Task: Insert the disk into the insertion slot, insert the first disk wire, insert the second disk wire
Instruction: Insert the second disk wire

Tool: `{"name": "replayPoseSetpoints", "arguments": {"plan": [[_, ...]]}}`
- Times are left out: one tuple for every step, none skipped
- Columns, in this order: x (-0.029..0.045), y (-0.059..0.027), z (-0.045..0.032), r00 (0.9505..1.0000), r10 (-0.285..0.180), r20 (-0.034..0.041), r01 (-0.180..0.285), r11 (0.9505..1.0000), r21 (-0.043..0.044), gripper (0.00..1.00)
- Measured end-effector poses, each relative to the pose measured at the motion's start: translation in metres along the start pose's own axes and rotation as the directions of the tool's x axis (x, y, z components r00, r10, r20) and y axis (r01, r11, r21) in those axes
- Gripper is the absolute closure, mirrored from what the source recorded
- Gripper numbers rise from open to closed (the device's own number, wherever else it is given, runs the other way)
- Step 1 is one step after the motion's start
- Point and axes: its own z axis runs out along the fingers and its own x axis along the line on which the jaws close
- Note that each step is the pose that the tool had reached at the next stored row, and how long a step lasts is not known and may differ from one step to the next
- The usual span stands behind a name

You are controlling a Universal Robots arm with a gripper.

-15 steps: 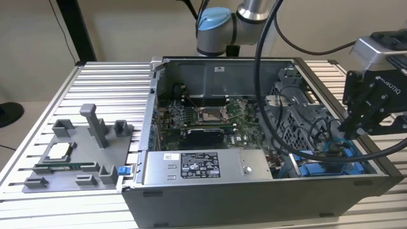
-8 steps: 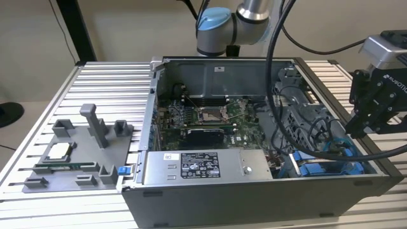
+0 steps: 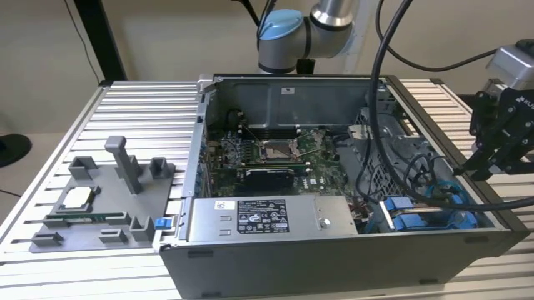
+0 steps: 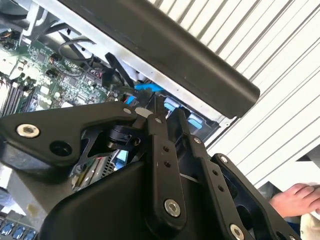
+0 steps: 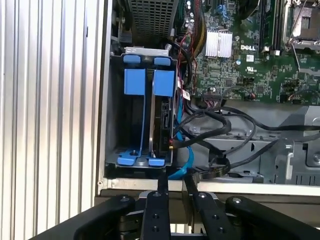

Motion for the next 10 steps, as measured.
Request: {"name": "replayPoseSetpoints", "arguments": {"plan": [[-0.0007,-0.0008,0.0001,1.0,0.0,0.0002,0.0,1.0,-0.0001,0.0],[-0.0021,-0.0008,0.0001,1.0,0.0,0.0002,0.0,1.0,0.0,0.0],[-0.004,-0.0009,0.0002,1.0,0.0,0.0001,0.0,1.0,0.0,0.0],[-0.0057,-0.001,0.0003,1.0,0.0,0.0001,0.0,1.0,0.0,0.0],[-0.0072,-0.0011,0.0004,1.0,0.0,0.0002,0.0,1.0,0.0,0.0],[-0.0084,-0.0011,0.0006,1.0,0.0,0.0001,0.0,1.0,0.0,0.0],[-0.009,-0.0011,0.0008,1.0,0.0,0.0002,0.0,1.0,0.0,0.0],[-0.0097,-0.001,0.0017,1.0,0.0,0.0002,0.0,1.0,0.0,0.0],[-0.0098,-0.001,0.0024,1.0,0.0,0.0003,0.0,1.0,-0.0001,0.0],[-0.0104,-0.0009,0.003,1.0,0.0,0.0,0.0,1.0,-0.0002,0.0]]}}
